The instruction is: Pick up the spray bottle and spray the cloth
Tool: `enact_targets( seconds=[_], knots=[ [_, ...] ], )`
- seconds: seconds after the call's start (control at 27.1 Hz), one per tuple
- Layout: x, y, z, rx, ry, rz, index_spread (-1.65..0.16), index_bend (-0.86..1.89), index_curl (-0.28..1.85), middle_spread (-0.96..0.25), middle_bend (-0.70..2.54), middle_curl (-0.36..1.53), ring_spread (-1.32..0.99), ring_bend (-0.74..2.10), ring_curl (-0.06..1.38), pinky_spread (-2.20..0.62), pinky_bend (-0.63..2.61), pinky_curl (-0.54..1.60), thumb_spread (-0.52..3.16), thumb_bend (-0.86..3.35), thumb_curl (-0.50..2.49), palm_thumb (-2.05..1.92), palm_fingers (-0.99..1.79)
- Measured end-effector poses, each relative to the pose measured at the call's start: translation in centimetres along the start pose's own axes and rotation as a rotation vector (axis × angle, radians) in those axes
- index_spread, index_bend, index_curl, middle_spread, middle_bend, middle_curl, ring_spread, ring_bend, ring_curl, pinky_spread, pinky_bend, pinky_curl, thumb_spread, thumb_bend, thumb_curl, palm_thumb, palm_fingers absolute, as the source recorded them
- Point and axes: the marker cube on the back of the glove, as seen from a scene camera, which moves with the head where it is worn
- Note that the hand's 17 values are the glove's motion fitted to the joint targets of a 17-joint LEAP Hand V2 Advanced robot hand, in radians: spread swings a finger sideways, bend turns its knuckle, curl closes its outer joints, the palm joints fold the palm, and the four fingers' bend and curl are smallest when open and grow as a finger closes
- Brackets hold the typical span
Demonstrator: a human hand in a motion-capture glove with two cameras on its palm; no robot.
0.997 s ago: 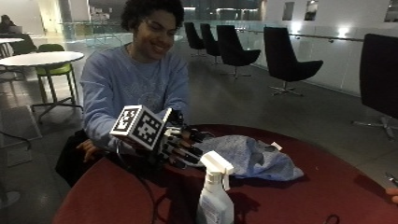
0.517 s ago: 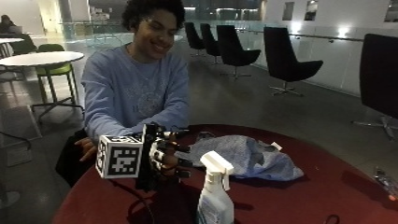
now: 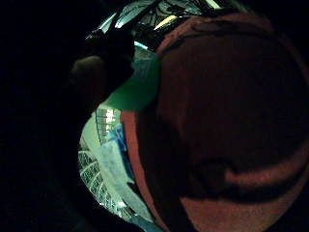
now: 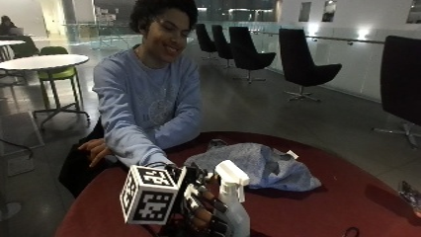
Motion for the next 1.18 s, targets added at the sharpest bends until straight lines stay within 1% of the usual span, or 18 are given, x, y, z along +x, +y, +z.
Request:
enact_targets(
  seconds=[0.22, 0.44, 0.55, 0.63, 0.74, 0.81, 0.92, 1.03, 1.18],
  knots=[
    [1.3, -2.4, 1.7, 0.028, -0.009, 0.005, -0.37, 0.08, 0.21, -0.01, 0.22, 0.39, 0.02, 0.4, 0.34, 0.24, 0.36, 0.36, 1.03, -0.02, 0.39, 0.77, 0.59],
    [1.0, -3.7, 2.6, 0.11, -0.059, -0.024, -0.38, 0.1, 0.21, -0.01, 0.24, 0.39, 0.02, 0.39, 0.33, 0.25, 0.36, 0.36, 0.99, -0.03, 0.39, 0.77, 0.58],
    [1.0, -3.8, 3.0, 0.151, -0.078, -0.046, -0.37, 0.16, 0.23, -0.01, 0.24, 0.39, 0.02, 0.39, 0.33, 0.25, 0.32, 0.34, 0.96, -0.01, 0.4, 0.81, 0.66],
    [1.0, -3.8, 3.1, 0.171, -0.085, -0.069, -0.36, 0.24, 0.26, -0.02, 0.22, 0.39, 0.01, 0.39, 0.32, 0.25, 0.27, 0.33, 0.96, 0.04, 0.44, 0.9, 0.76],
    [0.5, -3.8, 2.8, 0.163, -0.081, -0.117, -0.35, 0.21, 0.28, -0.04, 0.23, 0.39, -0.01, 0.4, 0.32, 0.25, 0.24, 0.32, 0.92, 0.06, 0.47, 0.98, 0.84],
    [-0.3, -3.5, 2.5, 0.122, -0.082, -0.158, -0.34, 0.19, 0.29, -0.03, 0.22, 0.39, -0.01, 0.45, 0.34, 0.25, 0.23, 0.32, 0.87, 0.06, 0.49, 1.01, 0.93],
    [-1.8, -2.3, 2.2, 0.024, -0.092, -0.22, -0.34, 0.17, 0.3, -0.04, 0.16, 0.38, -0.02, 0.49, 0.35, 0.25, 0.24, 0.32, 0.82, 0.05, 0.51, 1.03, 0.99],
    [-3.5, -0.5, 1.9, -0.115, -0.088, -0.266, -0.33, 0.17, 0.32, -0.04, 0.14, 0.37, -0.02, 0.51, 0.36, 0.25, 0.25, 0.34, 0.77, 0.03, 0.53, 1.04, 1.02],
    [-5.8, 2.6, 2.0, -0.309, -0.059, -0.282, -0.32, 0.16, 0.34, -0.04, 0.13, 0.36, -0.03, 0.54, 0.38, 0.23, 0.26, 0.35, 0.73, -0.01, 0.55, 1.03, 1.04]
  ],
)
